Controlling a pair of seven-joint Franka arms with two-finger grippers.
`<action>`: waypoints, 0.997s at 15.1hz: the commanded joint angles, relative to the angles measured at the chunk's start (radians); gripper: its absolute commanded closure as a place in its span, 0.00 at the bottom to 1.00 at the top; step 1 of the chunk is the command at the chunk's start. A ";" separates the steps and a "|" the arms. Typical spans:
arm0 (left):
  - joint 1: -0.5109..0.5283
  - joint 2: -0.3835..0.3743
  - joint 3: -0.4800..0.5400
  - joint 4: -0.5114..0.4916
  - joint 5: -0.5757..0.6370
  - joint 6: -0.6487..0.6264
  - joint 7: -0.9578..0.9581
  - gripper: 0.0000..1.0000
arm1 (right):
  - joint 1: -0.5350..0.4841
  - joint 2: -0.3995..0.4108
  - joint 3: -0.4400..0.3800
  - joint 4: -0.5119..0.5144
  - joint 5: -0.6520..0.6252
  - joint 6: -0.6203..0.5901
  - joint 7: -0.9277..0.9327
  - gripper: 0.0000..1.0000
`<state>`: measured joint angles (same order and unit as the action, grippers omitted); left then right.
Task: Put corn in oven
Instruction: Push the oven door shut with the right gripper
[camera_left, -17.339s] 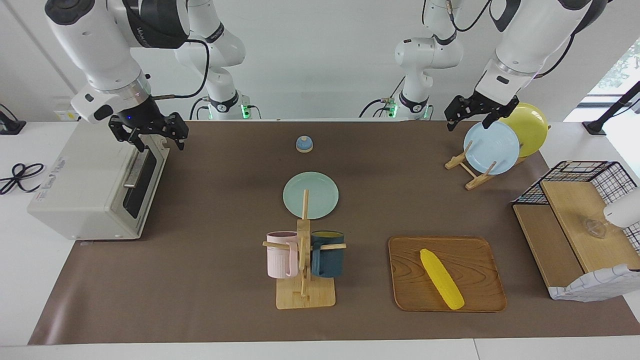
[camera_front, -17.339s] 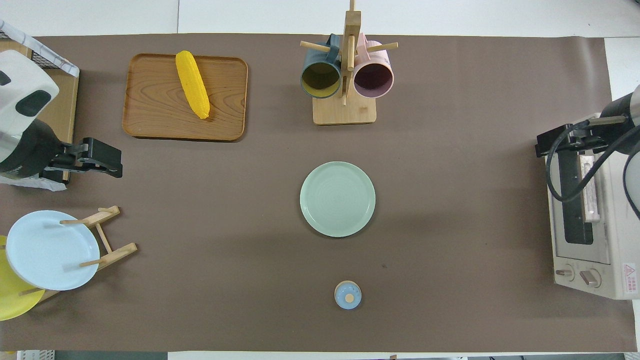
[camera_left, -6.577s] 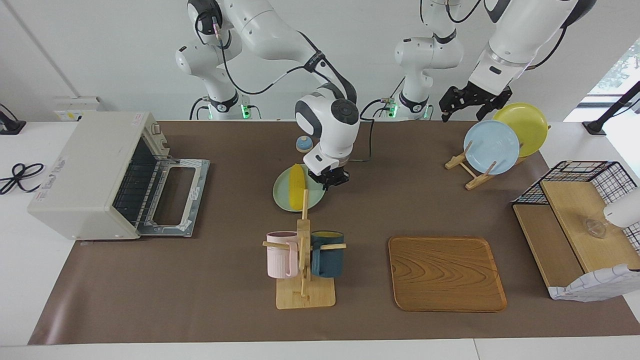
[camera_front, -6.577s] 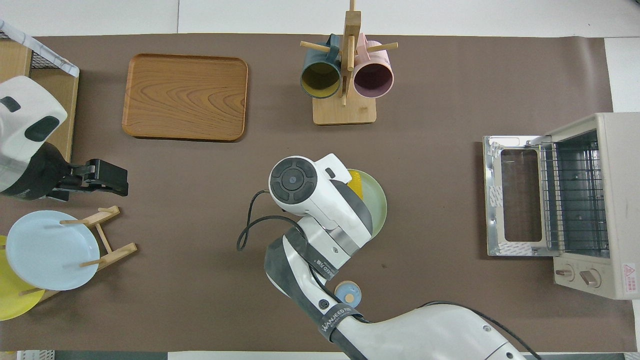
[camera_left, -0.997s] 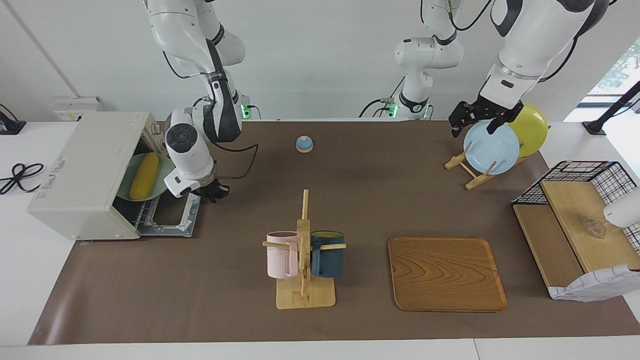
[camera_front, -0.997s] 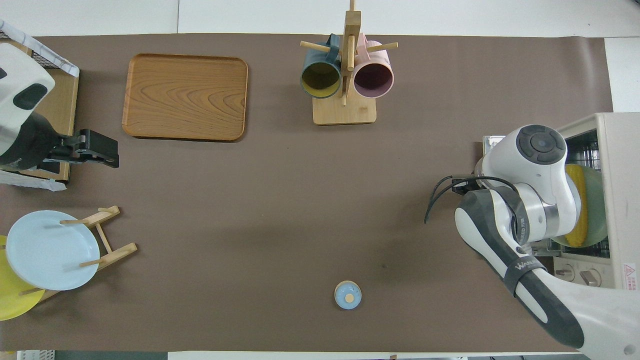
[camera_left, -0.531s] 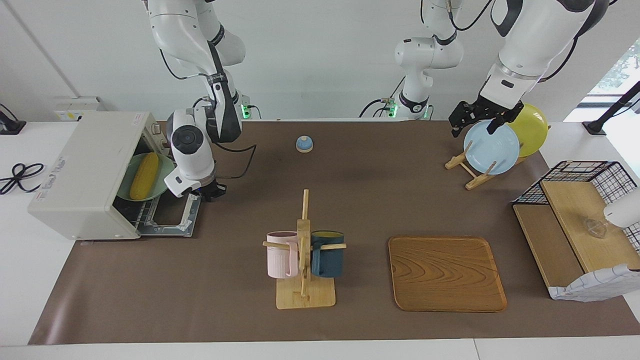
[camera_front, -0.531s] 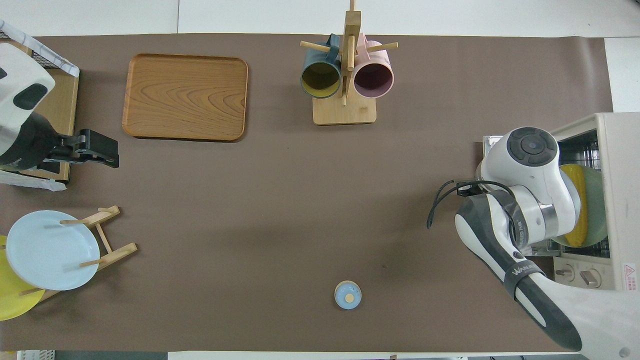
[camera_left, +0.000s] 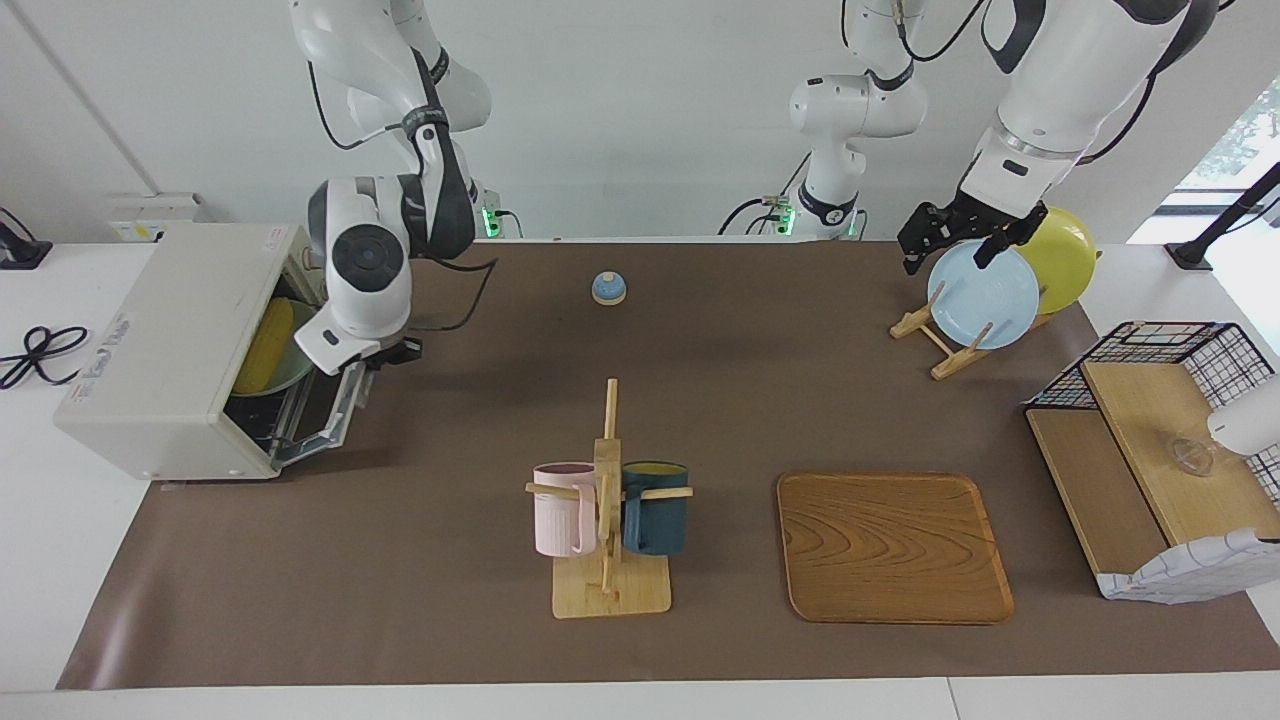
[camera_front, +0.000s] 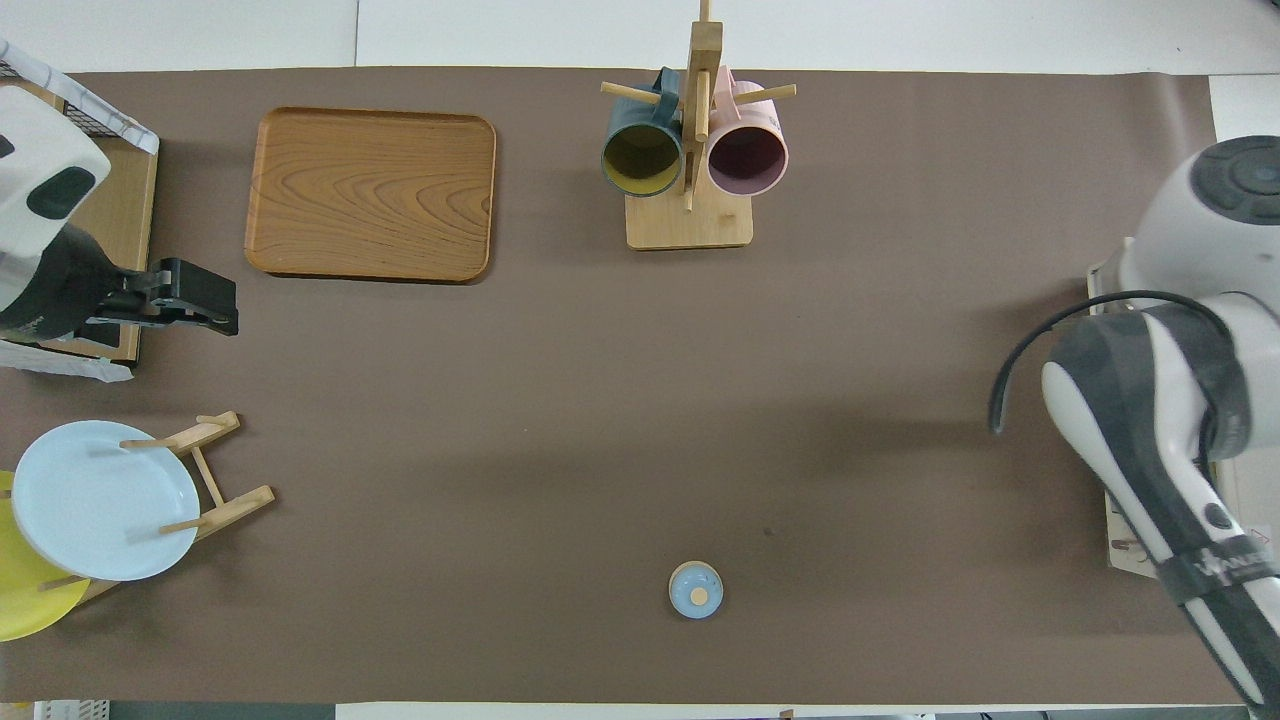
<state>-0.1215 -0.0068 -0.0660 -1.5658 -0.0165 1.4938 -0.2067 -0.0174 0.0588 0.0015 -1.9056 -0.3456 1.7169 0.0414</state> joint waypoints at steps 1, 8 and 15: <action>0.010 -0.019 -0.006 -0.017 0.021 0.005 0.003 0.00 | -0.064 -0.004 -0.006 0.016 -0.029 -0.003 -0.061 1.00; 0.010 -0.019 -0.006 -0.017 0.021 0.005 0.003 0.00 | -0.068 0.013 -0.008 0.327 0.328 -0.183 -0.054 0.70; 0.010 -0.019 -0.006 -0.017 0.021 0.006 0.003 0.00 | -0.019 0.012 0.006 0.349 0.361 -0.283 -0.031 0.00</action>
<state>-0.1215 -0.0068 -0.0660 -1.5658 -0.0165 1.4938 -0.2067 -0.0487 0.0602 0.0033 -1.5662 0.0117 1.4664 -0.0160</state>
